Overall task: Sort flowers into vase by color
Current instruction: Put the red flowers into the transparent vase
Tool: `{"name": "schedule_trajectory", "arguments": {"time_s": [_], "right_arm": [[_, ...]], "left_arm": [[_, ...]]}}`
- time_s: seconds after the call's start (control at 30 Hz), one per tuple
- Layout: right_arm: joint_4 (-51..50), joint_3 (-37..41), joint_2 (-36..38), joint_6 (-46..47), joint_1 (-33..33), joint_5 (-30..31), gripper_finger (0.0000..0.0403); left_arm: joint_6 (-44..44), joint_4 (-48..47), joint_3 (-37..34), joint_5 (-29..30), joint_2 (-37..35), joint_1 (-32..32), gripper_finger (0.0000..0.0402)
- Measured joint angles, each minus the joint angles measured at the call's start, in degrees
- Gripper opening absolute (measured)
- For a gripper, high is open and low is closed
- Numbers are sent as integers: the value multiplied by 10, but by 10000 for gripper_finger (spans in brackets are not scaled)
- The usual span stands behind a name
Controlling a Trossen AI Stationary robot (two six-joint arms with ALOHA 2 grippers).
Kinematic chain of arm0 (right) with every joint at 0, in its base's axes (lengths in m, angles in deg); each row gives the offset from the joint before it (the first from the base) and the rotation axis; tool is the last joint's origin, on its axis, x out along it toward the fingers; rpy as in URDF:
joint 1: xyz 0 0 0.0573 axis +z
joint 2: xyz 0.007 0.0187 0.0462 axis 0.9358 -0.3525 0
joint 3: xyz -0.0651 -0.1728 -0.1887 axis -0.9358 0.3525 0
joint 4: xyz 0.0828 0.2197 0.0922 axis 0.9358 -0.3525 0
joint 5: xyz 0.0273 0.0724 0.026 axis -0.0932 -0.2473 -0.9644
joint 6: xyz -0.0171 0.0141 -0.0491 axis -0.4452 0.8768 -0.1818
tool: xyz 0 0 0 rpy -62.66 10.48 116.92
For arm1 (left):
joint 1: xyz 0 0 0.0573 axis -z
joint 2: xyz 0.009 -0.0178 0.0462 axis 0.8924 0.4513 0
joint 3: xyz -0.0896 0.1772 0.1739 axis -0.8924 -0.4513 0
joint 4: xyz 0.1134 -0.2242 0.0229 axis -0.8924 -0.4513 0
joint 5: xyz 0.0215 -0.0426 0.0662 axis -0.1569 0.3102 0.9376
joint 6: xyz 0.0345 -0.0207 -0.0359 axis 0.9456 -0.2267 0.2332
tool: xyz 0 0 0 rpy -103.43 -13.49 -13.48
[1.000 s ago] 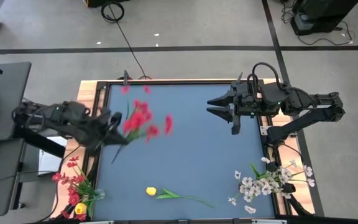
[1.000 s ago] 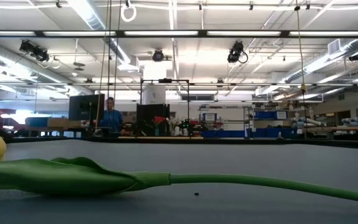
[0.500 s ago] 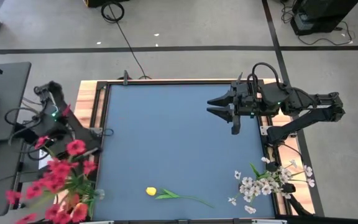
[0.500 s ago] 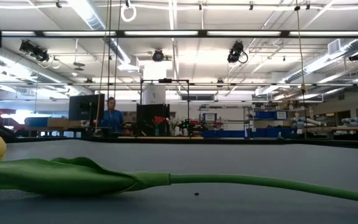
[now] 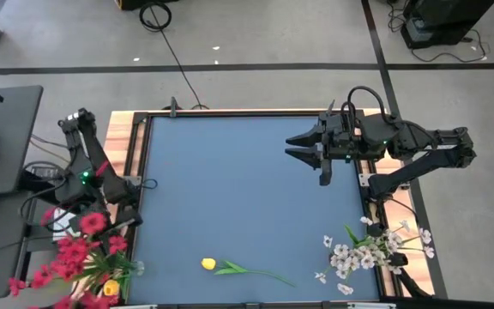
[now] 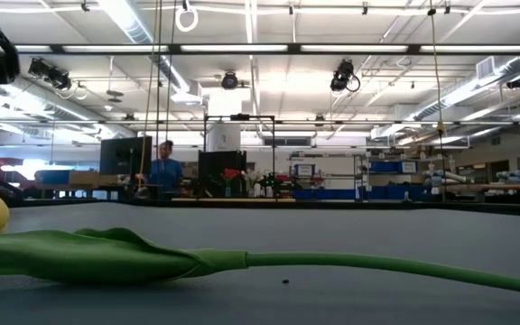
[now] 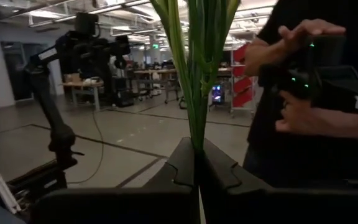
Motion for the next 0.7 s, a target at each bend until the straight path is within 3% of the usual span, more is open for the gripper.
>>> {"name": "schedule_trajectory", "arguments": {"time_s": [0.23,0.43,0.7], "right_arm": [[0,0,0,0,0,0,144],[0,0,0,0,0,0,144],[0,0,0,0,0,0,144]], "left_arm": [[-16,8,-51,-37,-36,0,9],[-28,83,-101,-69,-42,8,9],[-28,131,-154,-70,-42,20,9]]}}
